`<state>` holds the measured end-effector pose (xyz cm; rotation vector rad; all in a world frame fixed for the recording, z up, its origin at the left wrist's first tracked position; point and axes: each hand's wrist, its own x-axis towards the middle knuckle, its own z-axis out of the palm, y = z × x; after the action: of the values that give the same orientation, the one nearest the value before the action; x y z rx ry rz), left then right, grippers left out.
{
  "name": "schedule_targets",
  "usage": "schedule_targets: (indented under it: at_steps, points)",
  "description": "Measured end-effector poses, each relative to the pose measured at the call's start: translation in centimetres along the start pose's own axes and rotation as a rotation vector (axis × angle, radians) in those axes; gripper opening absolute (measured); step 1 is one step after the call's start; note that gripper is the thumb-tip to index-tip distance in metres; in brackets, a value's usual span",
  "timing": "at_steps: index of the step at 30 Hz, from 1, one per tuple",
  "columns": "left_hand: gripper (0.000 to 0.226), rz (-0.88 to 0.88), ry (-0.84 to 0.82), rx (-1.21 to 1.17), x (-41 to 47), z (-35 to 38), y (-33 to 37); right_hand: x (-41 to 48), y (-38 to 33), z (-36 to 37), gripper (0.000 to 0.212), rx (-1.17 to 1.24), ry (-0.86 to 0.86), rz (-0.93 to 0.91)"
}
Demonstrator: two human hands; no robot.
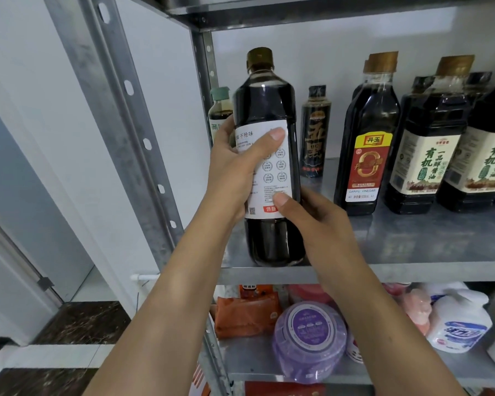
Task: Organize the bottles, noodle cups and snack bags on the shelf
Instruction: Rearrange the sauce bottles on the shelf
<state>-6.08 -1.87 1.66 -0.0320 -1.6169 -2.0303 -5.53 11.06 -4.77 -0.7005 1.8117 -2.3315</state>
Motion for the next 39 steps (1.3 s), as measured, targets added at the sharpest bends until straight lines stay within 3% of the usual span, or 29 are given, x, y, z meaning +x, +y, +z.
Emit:
schedule_targets:
  at_steps: [11, 15, 20, 23, 28, 34, 39]
  points:
    - [0.057, -0.018, 0.038, -0.04, 0.3, -0.3, -0.4, 0.4, 0.1, 0.1, 0.02, 0.004, -0.022, -0.013]
    - [0.07, -0.01, 0.059, -0.045, 0.2, -0.2, -0.7, 0.5, 0.1, 0.2, 0.025, -0.004, -0.041, -0.002]
    - [0.076, -0.002, 0.042, -0.089, 0.1, -0.5, -0.7, 1.2, 0.3, -0.2, 0.072, -0.015, -0.046, 0.085]
    - [0.075, 0.012, 0.016, -0.088, 0.1, -0.6, -0.7, 1.7, 0.2, -0.6, 0.086, 0.03, -0.141, 0.152]
    - [0.068, 0.03, -0.016, -0.049, 0.0, -0.6, -0.7, 2.1, 0.2, -0.5, 0.063, -0.026, -0.209, 0.111]
    - [0.053, 0.028, -0.009, 0.114, -0.4, -0.5, -0.7, 2.8, 0.1, -0.8, 0.055, -0.201, -0.052, -0.043]
    - [0.065, 0.067, 0.038, 0.31, -0.1, 1.0, -1.4, 3.3, 0.3, -1.5, 0.062, -0.386, 0.079, -0.112]
